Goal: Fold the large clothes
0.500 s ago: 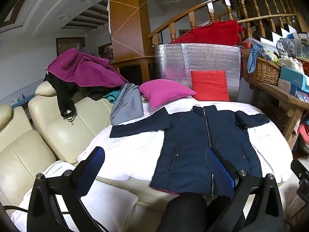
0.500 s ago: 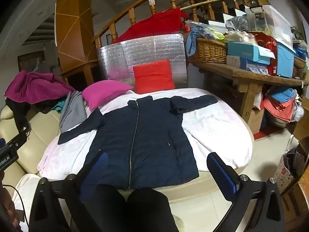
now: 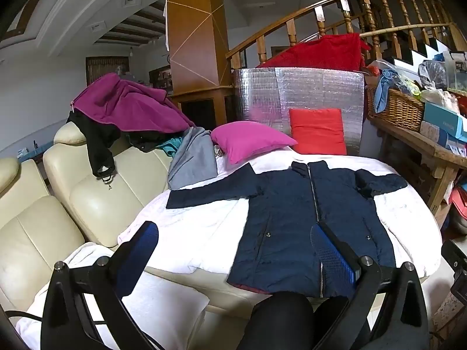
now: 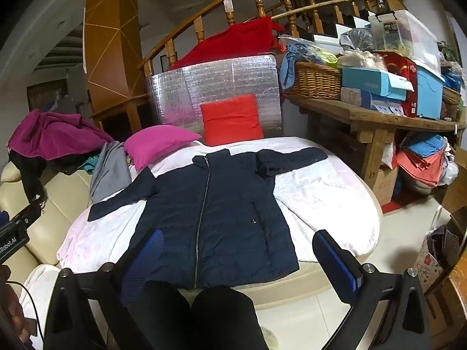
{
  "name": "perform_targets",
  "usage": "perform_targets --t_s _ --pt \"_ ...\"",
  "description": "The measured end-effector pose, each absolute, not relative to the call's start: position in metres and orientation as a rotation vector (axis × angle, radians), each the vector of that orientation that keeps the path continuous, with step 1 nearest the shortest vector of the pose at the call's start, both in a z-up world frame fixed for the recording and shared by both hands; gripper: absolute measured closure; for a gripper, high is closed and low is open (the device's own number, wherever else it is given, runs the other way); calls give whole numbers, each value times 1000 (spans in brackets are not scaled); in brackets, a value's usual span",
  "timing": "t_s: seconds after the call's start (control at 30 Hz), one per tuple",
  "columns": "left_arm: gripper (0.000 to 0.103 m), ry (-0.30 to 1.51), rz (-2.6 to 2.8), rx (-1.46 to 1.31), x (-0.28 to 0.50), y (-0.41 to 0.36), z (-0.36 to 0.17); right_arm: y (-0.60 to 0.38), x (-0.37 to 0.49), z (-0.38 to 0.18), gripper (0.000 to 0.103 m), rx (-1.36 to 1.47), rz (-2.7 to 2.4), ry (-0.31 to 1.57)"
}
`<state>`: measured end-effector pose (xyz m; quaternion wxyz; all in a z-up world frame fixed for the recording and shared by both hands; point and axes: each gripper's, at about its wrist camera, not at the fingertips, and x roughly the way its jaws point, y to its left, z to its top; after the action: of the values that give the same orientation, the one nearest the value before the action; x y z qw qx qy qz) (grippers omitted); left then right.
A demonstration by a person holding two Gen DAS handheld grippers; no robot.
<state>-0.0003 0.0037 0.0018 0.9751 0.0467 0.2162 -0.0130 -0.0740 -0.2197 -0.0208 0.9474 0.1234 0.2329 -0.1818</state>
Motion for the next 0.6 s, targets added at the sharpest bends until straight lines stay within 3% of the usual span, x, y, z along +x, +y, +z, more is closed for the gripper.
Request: perform_targets --t_s 0.6 --pt "0 442 -19 76 3 13 1 -214 -69 -21 0 237 -358 478"
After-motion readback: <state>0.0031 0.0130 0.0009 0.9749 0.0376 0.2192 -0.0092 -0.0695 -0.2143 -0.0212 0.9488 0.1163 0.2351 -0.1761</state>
